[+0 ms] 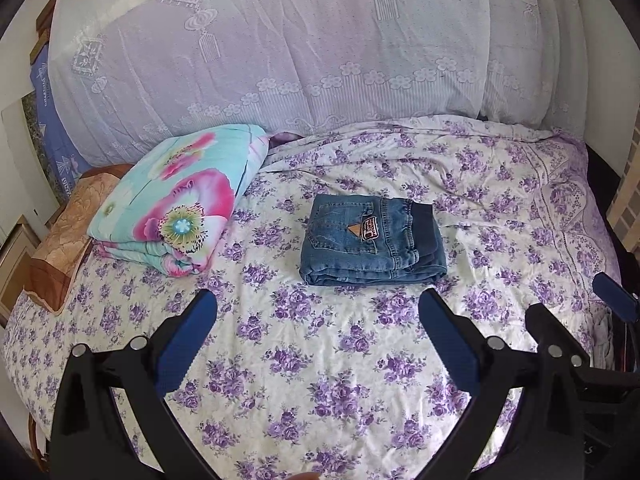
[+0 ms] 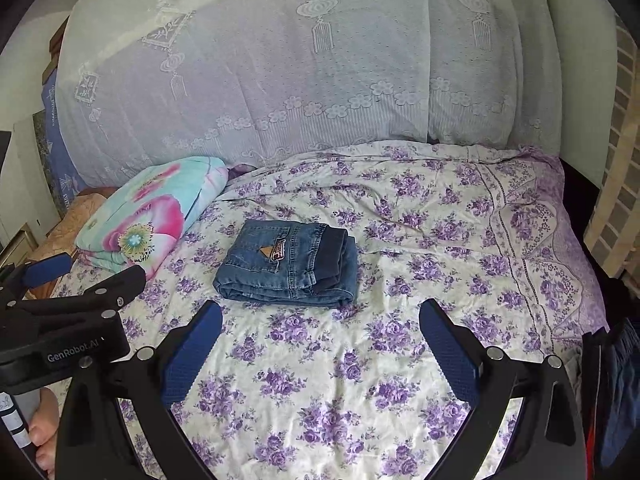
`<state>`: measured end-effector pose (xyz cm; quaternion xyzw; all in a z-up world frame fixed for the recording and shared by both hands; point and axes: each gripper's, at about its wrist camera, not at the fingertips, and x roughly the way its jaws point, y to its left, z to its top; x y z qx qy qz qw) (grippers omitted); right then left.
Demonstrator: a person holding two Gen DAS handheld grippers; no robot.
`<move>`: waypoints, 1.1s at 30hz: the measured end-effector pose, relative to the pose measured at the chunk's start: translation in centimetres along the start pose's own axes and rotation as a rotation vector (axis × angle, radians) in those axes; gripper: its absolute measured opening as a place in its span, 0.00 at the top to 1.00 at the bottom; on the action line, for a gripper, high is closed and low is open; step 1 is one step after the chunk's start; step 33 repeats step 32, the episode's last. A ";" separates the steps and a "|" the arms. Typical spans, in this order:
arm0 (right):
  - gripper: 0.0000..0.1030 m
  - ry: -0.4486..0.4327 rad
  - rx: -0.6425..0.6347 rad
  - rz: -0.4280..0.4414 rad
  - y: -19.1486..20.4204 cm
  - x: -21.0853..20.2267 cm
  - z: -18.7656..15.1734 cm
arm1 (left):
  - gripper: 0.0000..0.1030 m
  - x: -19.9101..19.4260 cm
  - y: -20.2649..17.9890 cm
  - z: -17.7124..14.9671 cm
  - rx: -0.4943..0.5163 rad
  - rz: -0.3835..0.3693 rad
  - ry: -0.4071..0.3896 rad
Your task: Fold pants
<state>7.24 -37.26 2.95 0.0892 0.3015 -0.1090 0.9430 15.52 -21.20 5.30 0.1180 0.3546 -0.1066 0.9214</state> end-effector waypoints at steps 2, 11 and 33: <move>0.04 0.003 -0.001 -0.003 0.0 0.3 0.1 | 0.04 0.4 -0.1 0.2 0.002 -0.002 0.004; 0.04 0.021 -0.004 -0.009 -0.1 1.8 0.4 | 0.04 1.9 0.0 0.4 -0.007 -0.002 0.024; 0.04 0.029 -0.003 -0.008 -0.1 2.6 0.6 | 0.04 1.5 0.1 0.6 -0.003 0.004 -0.005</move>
